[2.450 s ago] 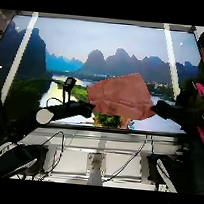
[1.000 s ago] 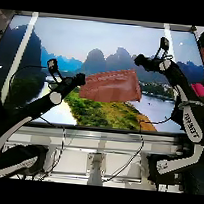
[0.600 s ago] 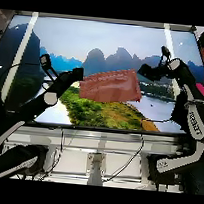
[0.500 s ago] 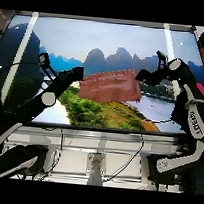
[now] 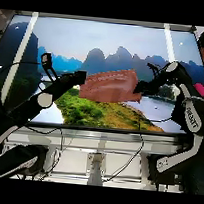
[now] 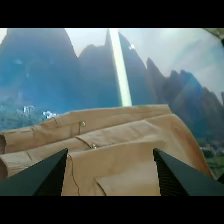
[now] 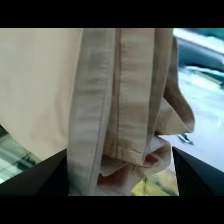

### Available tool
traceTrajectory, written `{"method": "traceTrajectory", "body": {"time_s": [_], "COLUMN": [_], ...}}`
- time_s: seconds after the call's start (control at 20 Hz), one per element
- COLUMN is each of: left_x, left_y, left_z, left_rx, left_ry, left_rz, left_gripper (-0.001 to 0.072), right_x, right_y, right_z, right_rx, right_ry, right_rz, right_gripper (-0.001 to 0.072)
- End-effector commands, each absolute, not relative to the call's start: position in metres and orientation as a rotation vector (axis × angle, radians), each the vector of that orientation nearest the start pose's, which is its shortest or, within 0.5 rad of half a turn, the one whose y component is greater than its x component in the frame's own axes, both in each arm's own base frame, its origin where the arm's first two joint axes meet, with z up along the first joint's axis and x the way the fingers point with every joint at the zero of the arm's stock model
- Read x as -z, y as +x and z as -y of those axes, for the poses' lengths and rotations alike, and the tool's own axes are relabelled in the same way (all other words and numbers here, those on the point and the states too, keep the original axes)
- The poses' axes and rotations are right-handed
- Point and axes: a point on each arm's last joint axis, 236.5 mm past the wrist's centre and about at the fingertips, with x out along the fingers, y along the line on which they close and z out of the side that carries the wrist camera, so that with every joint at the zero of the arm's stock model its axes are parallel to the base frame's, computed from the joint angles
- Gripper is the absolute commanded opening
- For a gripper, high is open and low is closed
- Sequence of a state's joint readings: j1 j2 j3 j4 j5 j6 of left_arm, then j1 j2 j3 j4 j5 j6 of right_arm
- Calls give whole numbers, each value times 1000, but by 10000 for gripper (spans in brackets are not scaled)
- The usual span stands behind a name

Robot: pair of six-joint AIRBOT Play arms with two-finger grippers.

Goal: Fold the clothes and pants, and hang the long-sleeved shirts on hangers.

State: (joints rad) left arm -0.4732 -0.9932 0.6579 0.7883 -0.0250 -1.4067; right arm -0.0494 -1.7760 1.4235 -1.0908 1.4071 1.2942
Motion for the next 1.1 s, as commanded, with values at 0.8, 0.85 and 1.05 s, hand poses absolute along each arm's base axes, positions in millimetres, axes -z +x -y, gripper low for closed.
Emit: {"method": "traceTrajectory", "body": {"time_s": [0.8, 0.85, 1.05], "left_x": [-73, -71, -70], "left_y": [379, 377, 376], "left_z": [219, 220, 221], "left_rx": [406, 411, 414], "left_ry": [-510, -508, -507], "left_rz": [-577, -588, -595], "left_gripper": [592, 592, 592], "right_x": [96, 101, 113], "right_y": [422, 421, 416], "right_z": [-72, -71, -77], "right_rx": [-531, -528, -546], "right_ry": [548, 549, 590], "right_rz": [-1638, -1652, -1685], "right_gripper": [662, 662, 663]}}
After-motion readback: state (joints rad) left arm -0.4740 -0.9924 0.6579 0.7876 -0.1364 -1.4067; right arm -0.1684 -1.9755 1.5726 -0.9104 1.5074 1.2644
